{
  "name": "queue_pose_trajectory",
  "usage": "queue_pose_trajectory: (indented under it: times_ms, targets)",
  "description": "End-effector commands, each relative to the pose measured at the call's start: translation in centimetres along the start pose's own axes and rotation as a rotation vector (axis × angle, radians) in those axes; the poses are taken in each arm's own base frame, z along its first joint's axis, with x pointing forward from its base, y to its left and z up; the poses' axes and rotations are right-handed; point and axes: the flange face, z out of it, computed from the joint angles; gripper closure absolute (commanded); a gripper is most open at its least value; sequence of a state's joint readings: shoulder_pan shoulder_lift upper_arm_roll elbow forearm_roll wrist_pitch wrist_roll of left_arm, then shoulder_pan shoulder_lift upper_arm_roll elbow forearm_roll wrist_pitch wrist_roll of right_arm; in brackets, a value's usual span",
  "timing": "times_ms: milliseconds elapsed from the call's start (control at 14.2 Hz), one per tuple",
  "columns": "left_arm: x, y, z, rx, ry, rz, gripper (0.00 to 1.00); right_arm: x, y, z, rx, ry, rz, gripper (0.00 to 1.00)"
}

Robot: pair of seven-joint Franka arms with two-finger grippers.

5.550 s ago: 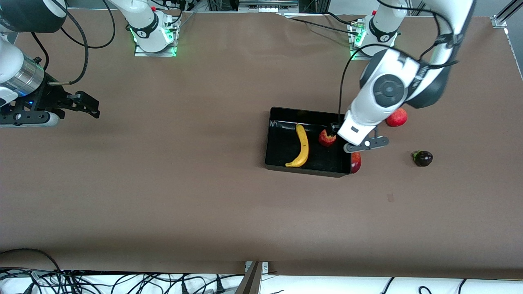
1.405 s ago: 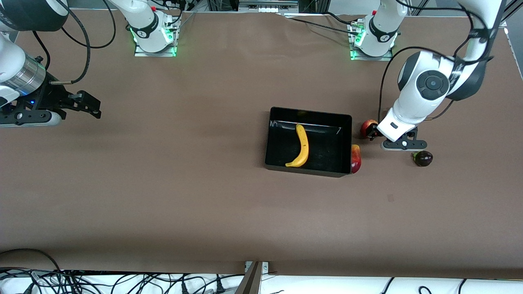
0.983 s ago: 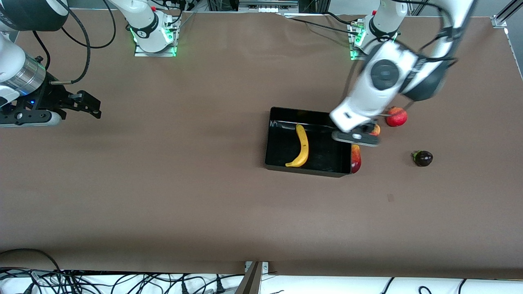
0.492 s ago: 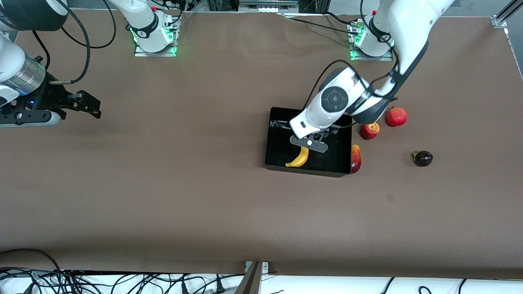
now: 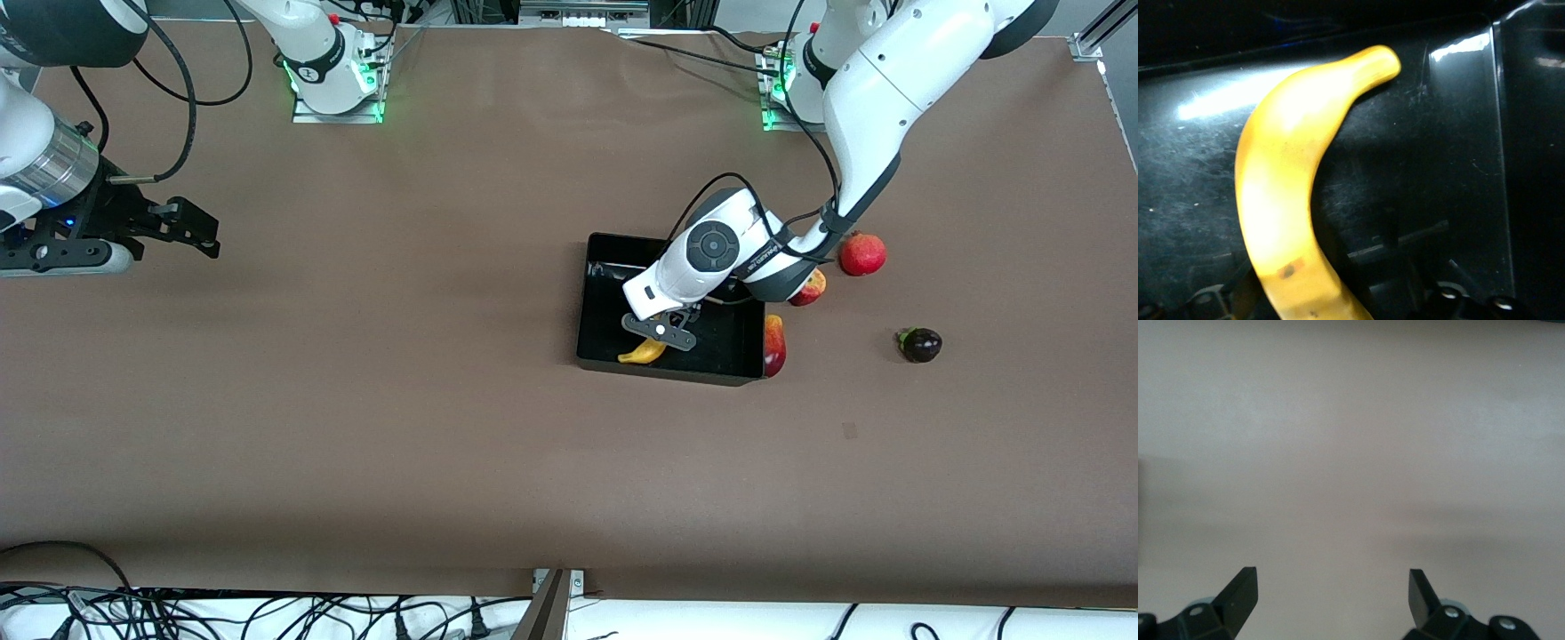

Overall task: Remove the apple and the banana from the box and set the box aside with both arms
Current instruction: 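Close the left gripper on the banana's middle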

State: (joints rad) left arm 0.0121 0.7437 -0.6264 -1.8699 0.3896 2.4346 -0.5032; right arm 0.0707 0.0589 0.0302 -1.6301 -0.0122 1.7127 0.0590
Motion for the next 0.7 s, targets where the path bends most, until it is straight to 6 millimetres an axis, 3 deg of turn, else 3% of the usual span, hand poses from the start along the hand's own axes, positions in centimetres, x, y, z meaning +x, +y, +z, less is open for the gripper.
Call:
queue_pose_trajectory:
  times_ms: [0, 70, 140, 351, 632]
  targets:
    - [0.5, 0.2, 0.2, 0.023, 0.007, -0.006, 0.76, 0.0, -0.1, -0.6, 0.017, 0.009, -0.012, 0.0]
    - [0.6, 0.1, -0.1, 0.025, 0.009, -0.019, 0.93, -0.1, -0.1, -0.5, 0.017, 0.008, -0.012, 0.0]
    - [0.6, -0.1, -0.2, 0.029, 0.006, -0.027, 1.0, 0.0, -0.1, -0.6, 0.017, 0.009, -0.012, 0.0]
    - [1.0, -0.8, -2.8, 0.073, -0.006, -0.045, 1.0, 0.0, -0.1, -0.6, 0.017, 0.009, -0.012, 0.0]
    - [1.1, -0.2, -10.1, 0.073, 0.006, -0.127, 1.0, 0.0, -0.1, -0.6, 0.017, 0.009, -0.012, 0.0]
